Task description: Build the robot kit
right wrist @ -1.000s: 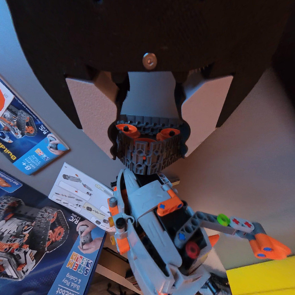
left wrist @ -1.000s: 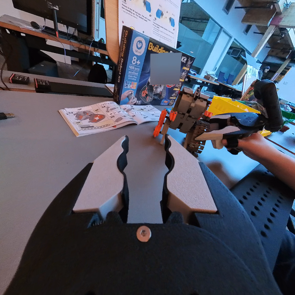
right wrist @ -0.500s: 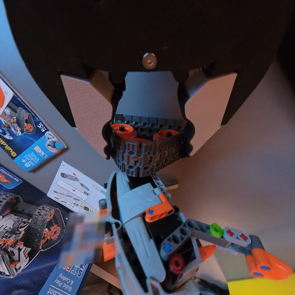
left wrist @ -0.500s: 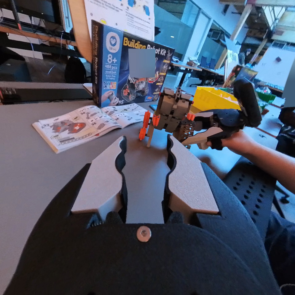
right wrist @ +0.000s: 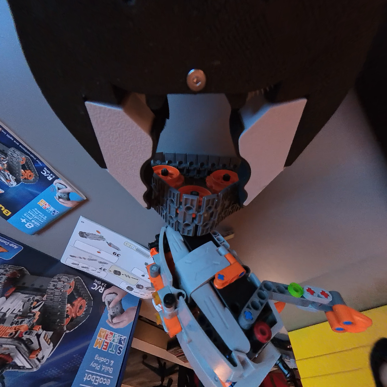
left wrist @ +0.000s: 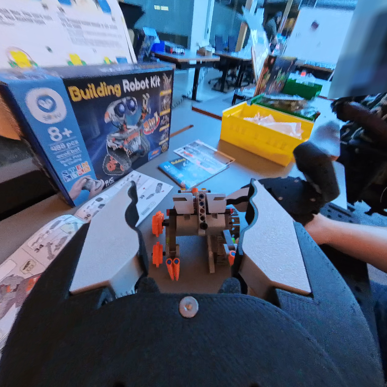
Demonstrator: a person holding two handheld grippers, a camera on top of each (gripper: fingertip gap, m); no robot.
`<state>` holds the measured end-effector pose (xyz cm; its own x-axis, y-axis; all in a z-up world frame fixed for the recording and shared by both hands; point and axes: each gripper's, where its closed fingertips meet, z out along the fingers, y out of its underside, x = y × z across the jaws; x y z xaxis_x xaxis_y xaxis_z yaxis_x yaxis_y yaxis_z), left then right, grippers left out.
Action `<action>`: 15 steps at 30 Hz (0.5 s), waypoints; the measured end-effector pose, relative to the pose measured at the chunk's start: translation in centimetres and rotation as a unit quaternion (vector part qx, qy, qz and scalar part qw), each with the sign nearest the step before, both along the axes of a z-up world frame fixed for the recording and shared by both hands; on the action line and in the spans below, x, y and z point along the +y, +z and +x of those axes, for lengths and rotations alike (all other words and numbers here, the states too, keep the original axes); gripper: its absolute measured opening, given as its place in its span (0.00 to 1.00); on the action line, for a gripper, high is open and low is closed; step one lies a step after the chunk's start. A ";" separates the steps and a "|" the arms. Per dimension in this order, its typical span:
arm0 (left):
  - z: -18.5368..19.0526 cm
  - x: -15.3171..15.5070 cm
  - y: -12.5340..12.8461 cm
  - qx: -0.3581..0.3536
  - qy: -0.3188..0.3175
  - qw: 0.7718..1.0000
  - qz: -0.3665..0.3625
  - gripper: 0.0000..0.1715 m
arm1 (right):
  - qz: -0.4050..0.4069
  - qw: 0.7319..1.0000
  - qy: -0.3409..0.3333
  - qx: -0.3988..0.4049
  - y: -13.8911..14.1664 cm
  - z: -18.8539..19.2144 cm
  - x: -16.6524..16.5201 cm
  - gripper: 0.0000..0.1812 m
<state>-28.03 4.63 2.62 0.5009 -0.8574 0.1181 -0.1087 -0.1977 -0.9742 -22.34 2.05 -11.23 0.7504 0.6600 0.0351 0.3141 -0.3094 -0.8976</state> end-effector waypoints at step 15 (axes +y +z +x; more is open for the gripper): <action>-1.2 2.0 -4.9 -0.009 0.026 0.999 -0.032 0.57 | 0.018 0.995 -0.002 -0.093 -1.6 -0.4 -0.4 0.60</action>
